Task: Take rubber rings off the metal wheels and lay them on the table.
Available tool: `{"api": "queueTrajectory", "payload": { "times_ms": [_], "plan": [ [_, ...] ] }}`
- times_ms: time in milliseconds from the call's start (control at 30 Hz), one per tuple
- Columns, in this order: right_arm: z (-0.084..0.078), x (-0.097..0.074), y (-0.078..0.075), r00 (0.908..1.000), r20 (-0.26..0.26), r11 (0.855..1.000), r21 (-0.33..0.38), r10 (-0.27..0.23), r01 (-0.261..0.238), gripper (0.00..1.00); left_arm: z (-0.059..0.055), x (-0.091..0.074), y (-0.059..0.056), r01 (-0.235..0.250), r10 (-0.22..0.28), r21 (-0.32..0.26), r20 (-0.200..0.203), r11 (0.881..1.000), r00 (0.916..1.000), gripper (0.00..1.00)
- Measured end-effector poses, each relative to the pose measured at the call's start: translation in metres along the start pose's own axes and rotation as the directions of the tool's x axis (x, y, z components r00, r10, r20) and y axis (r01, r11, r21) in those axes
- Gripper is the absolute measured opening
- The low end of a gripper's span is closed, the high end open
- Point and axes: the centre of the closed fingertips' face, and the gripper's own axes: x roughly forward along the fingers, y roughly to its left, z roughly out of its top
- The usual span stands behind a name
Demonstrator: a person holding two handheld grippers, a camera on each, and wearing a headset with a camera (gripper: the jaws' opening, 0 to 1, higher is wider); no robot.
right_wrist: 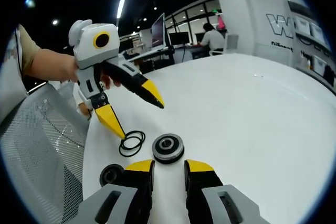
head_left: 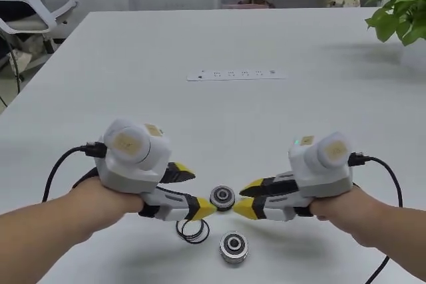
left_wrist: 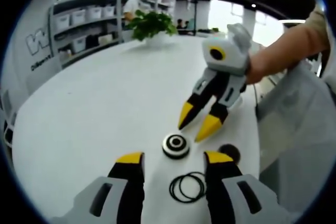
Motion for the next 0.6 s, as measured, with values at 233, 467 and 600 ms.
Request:
{"api": "queueTrajectory", "payload": {
  "times_ms": [233,467,600],
  "plan": [
    [0.000,0.004,0.002,1.0000,-0.003,1.000,-0.015,0.005,-0.006,0.20,0.004,0.007,0.000,0.008,-0.008,-0.005,0.006,1.000,0.9999,0.40],
    [0.000,0.005,0.001,1.0000,-0.003,1.000,-0.020,0.004,-0.004,0.20,0.003,0.016,-0.004,0.022,-0.022,0.007,-0.007,1.000,0.9997,0.35],
    [0.000,0.005,0.001,1.0000,-0.001,1.000,-0.019,0.002,-0.002,0.20,0.003,0.021,-0.007,0.032,-0.032,0.018,-0.013,0.999,0.9994,0.31]
  ]
}}
